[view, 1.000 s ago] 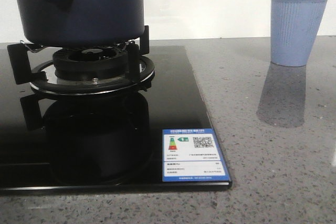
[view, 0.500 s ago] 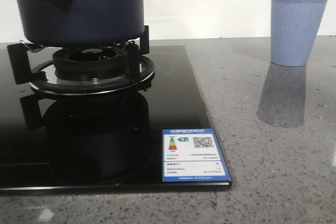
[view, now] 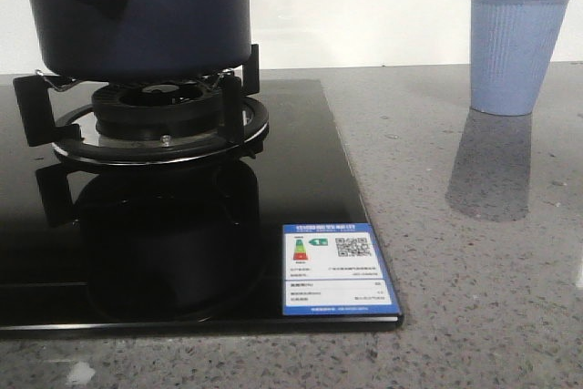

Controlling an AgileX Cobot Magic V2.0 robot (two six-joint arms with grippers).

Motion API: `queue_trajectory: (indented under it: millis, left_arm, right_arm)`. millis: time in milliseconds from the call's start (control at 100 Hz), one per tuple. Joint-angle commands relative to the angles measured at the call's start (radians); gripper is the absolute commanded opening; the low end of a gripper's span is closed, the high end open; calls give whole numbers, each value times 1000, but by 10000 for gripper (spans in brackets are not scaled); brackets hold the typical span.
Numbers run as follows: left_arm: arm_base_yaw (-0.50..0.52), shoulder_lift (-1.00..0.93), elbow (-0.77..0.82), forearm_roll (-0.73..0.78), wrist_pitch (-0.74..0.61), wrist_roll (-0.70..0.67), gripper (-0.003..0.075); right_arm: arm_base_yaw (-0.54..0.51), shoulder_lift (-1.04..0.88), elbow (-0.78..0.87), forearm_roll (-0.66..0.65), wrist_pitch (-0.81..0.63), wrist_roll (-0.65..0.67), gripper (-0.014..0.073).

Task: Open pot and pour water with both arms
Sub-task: 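Lift the glass lid off the pot with the left gripper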

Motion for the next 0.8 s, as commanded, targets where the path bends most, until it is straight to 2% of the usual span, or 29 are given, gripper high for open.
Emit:
queue_trajectory:
  millis: [0,480,790]
  left_arm:
    - [-5,-26,-37,-29,-45,2,399]
    - [-2,-94,-97,-55,-46,2,400]
    - [-2,-139,-136,-55,-77,2,400]
  right_arm:
    - [1,11,-35,0,-75,-10,611]
    - [1,82,-35,-11,-80,-12,611]
    - [1,283,-35,-11,-313,-13,611]
